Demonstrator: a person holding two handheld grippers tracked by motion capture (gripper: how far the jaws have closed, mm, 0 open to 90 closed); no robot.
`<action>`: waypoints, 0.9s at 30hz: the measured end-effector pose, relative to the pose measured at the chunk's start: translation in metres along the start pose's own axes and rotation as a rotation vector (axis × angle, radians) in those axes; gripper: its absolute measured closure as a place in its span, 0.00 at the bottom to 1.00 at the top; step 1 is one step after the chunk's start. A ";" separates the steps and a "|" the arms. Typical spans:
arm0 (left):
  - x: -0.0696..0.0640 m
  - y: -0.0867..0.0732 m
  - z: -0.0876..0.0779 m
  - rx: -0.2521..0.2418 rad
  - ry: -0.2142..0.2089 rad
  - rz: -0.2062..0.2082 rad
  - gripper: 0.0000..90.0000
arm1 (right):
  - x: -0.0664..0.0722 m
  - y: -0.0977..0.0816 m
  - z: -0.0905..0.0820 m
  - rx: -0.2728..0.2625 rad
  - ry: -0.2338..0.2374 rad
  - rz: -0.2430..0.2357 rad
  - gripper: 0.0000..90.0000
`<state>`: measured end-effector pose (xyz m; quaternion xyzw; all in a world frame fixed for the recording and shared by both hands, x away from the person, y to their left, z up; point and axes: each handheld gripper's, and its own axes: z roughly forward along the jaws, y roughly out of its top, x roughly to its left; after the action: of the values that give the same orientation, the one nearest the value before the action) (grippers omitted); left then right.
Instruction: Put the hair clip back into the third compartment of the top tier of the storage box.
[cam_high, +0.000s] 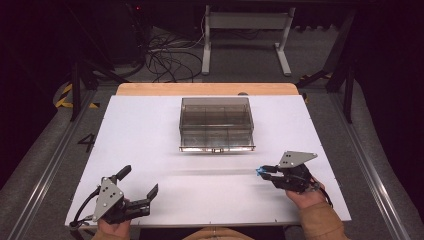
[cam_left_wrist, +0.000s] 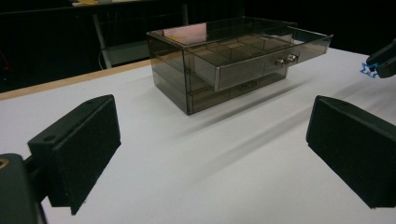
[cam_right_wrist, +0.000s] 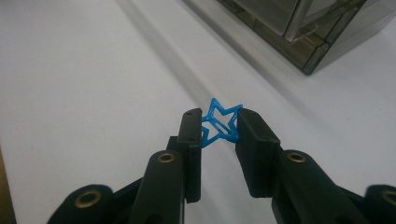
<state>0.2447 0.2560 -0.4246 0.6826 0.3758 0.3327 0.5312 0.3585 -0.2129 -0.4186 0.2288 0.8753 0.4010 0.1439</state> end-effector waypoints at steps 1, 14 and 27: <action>0.000 0.000 0.000 0.000 0.000 -0.001 0.04 | 0.000 0.000 -0.001 -0.008 0.000 -0.001 0.80; 0.000 0.000 0.000 0.000 0.001 0.001 0.04 | 0.003 0.003 -0.005 -0.021 0.001 0.007 0.80; 0.000 0.000 0.001 0.002 -0.002 0.002 0.04 | 0.008 0.015 -0.013 -0.014 -0.001 0.003 0.80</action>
<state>0.2454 0.2560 -0.4247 0.6837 0.3750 0.3320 0.5307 0.3505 -0.2089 -0.3991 0.2291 0.8721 0.4072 0.1453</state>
